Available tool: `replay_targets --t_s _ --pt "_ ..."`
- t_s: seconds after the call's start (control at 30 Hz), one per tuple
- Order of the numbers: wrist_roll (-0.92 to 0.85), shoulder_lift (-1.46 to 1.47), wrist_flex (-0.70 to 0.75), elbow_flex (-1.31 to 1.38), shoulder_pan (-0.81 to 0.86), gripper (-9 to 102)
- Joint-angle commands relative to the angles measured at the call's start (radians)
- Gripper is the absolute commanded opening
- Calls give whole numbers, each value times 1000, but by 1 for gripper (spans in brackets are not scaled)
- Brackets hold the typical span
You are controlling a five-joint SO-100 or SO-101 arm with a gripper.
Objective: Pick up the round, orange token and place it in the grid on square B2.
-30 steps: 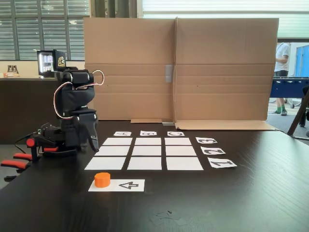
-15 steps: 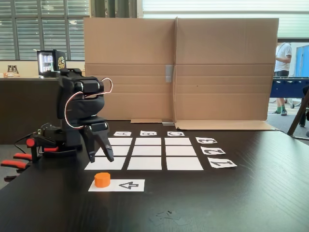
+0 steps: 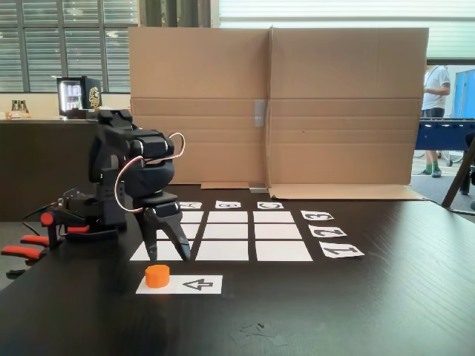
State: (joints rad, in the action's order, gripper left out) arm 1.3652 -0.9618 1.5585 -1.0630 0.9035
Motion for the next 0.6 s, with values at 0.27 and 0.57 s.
replay_targets --t_s 0.27,0.57 --pt "31 44 -17 78 3 55" --pt "71 80 -34 103 15 55"
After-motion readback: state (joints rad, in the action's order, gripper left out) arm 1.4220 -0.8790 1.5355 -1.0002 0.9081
